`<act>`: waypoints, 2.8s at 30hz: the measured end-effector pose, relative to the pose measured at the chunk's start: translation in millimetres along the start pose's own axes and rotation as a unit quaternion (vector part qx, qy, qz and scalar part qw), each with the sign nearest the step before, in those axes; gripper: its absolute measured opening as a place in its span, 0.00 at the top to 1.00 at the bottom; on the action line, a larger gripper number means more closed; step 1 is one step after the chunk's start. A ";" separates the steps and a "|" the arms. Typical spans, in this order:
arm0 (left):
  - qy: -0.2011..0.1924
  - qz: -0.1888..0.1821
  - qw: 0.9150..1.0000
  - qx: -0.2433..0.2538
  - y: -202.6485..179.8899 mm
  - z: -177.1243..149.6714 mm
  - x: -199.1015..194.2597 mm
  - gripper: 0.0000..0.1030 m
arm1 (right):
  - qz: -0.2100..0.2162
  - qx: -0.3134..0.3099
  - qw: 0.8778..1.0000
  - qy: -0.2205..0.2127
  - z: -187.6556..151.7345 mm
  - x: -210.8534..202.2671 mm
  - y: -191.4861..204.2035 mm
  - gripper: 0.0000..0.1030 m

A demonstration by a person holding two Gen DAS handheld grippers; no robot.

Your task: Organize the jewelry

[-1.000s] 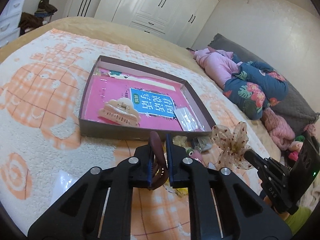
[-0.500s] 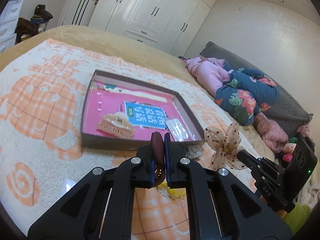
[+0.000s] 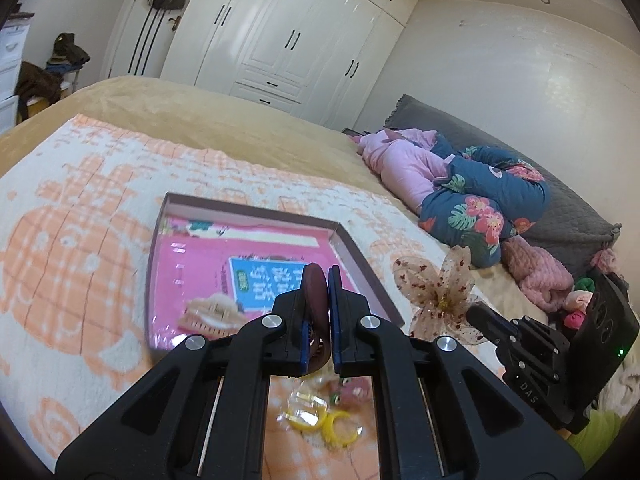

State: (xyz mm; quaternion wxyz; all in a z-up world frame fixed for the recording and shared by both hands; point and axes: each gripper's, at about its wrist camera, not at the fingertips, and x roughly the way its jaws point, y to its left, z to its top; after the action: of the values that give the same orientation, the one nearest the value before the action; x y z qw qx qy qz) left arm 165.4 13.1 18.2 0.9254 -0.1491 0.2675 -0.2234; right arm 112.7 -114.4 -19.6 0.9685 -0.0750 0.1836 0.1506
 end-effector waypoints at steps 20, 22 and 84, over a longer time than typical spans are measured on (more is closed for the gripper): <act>0.038 -0.024 0.999 0.000 -10.4 17.5 72.9 0.97 | -0.035 0.021 0.999 0.005 20.9 53.0 -35.8 0.96; 0.043 -0.031 0.999 -0.003 -11.3 18.0 79.9 0.98 | -0.037 0.021 0.999 0.008 22.5 59.7 -38.7 0.96; 0.004 0.049 0.999 -0.020 8.2 14.5 39.6 0.27 | -0.055 0.112 0.992 0.028 -7.7 41.6 -62.5 0.16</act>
State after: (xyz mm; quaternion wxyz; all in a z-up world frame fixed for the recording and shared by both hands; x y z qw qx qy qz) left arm 206.2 2.8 9.8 0.9309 -0.1531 0.2829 -0.1732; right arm 167.0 -163.8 -36.9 0.9720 0.0194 0.2222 0.0738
